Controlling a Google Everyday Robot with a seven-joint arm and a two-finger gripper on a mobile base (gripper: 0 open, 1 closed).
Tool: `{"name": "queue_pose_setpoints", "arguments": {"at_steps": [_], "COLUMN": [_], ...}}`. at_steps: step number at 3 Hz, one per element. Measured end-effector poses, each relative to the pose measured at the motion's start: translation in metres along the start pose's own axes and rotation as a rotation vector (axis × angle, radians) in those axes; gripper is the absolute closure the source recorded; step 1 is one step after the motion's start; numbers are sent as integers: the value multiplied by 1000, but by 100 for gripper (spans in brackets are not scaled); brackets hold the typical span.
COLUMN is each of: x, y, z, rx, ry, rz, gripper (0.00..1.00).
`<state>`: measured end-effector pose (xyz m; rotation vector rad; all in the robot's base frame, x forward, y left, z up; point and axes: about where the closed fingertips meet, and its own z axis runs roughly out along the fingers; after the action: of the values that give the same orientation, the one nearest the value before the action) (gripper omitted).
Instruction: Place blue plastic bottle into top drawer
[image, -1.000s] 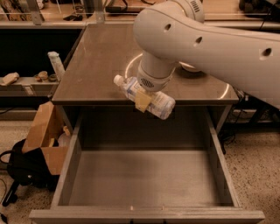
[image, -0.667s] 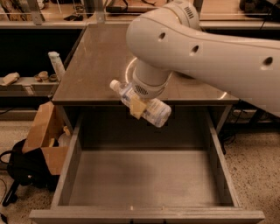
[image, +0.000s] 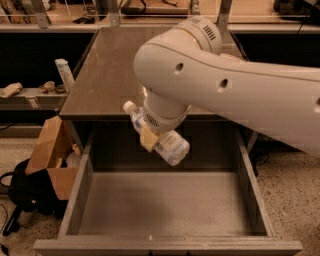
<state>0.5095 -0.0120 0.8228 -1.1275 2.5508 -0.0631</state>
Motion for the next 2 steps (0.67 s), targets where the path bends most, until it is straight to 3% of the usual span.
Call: {"name": "queue_pose_setpoints", "arguments": {"at_steps": [2], "x": [23], "y": [20], "z": [30], "rx": [-61], "ry": [-14], "rz": [155], "gripper": [100]}}
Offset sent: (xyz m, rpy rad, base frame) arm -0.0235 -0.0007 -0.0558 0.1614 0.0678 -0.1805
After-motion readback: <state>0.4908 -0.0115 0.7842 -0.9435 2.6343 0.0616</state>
